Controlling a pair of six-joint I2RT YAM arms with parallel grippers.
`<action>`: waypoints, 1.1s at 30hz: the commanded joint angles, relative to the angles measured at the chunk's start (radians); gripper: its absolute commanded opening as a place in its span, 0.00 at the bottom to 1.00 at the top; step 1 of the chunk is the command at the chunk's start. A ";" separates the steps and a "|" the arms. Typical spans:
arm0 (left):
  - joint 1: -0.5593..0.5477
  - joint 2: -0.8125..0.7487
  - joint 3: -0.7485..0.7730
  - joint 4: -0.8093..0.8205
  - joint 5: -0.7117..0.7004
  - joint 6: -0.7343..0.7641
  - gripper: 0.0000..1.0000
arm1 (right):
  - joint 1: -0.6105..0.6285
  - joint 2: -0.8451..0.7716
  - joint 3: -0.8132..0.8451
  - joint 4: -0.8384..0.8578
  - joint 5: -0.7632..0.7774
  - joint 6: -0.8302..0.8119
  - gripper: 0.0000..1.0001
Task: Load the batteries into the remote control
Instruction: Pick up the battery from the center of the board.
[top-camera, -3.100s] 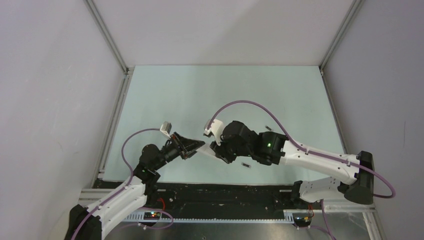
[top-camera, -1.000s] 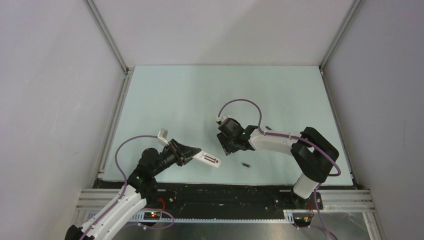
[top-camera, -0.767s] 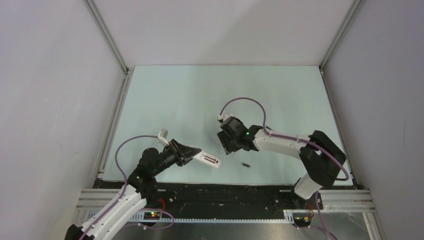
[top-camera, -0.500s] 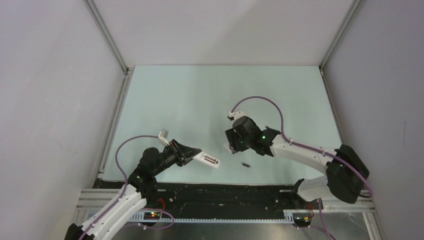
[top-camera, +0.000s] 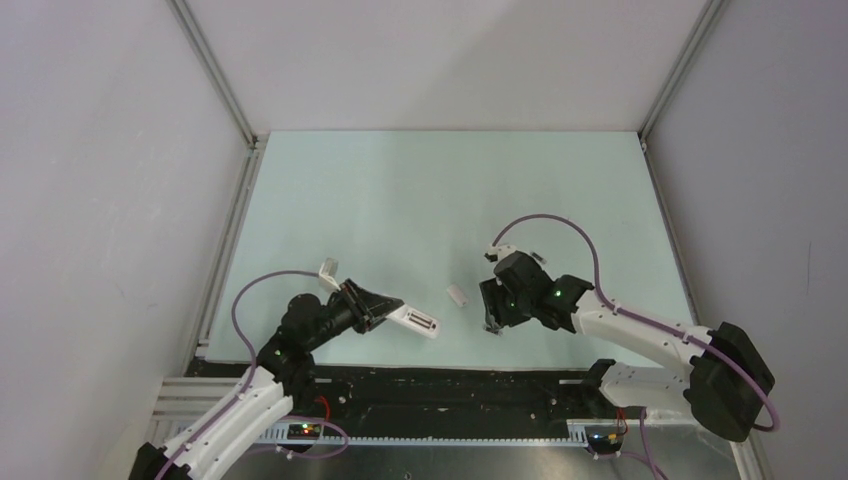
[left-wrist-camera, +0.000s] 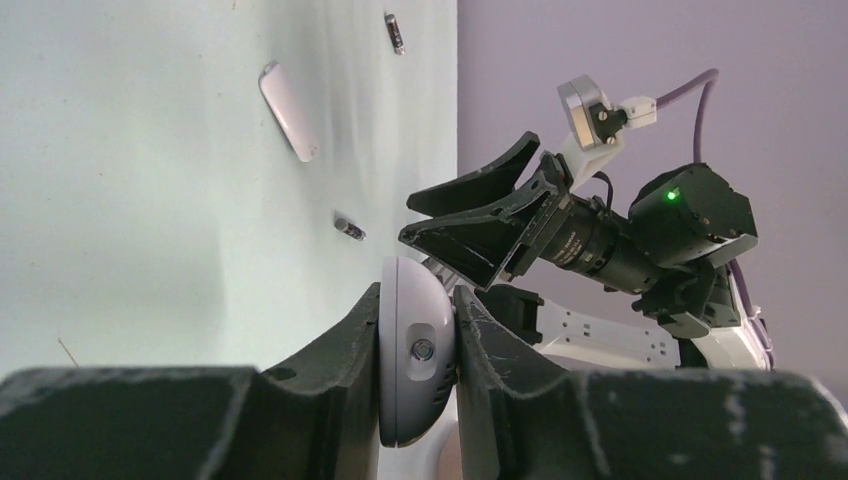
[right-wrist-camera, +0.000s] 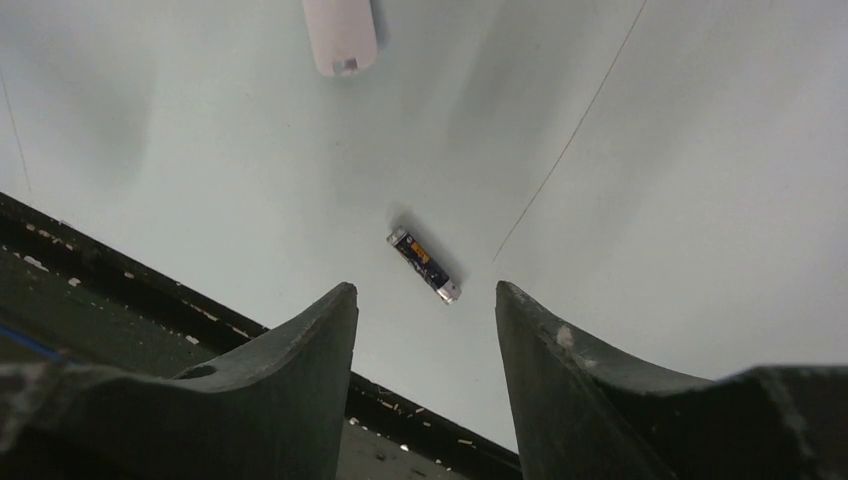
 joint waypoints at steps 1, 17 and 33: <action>-0.005 0.015 0.045 0.026 0.005 0.031 0.00 | 0.013 0.015 -0.022 -0.017 -0.039 0.025 0.55; -0.004 0.005 0.038 0.025 0.010 0.029 0.00 | 0.122 0.151 -0.024 -0.004 0.050 0.083 0.50; -0.005 0.000 0.038 0.025 0.009 0.027 0.00 | 0.075 0.229 -0.016 0.052 0.054 0.089 0.51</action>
